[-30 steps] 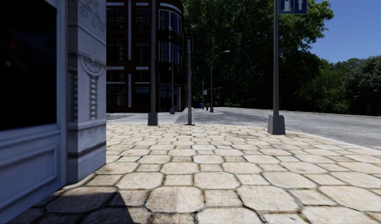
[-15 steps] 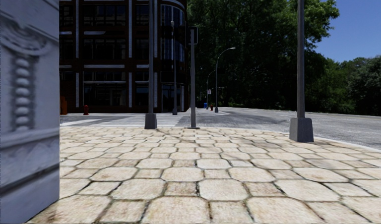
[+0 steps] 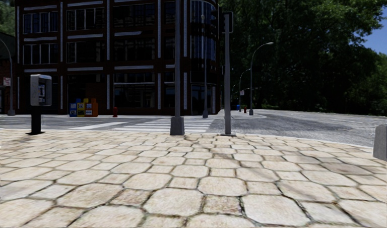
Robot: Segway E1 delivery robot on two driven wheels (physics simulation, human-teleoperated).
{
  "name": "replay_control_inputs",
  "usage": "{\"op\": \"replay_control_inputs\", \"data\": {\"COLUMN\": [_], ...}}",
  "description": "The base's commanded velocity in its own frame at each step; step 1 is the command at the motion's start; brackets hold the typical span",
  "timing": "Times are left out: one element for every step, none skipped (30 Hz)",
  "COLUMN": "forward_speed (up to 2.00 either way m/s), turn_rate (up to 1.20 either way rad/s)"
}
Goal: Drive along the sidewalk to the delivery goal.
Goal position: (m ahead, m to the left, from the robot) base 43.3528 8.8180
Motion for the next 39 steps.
{"op": "replay_control_inputs", "data": {"forward_speed": [1.98,1.98,1.98,1.98,1.98,1.98,1.98,1.98,1.98,1.98,1.98,1.98,1.98,1.98,1.98,1.98,1.98,1.98,1.98,1.98,1.98,1.98,1.98,1.98,1.98,1.98,1.98,1.98,1.98,1.98,1.98,1.98,1.98,1.98,1.98,1.98,1.98,1.98,1.98], "turn_rate": [0.41,0.41,0.41,0.41,0.41,0.41,0.41,0.41,0.41,0.41,0.41,0.41,0.41,0.41,0.41,0.41,0.41,0.41,0.41,0.41,0.41,0.41,0.41,0.41,0.41,0.41,0.41,0.41,0.41,0.41,0.41,0.41,0.41,0.41,0.39,0.29,0.29,0.17,0.07]}}
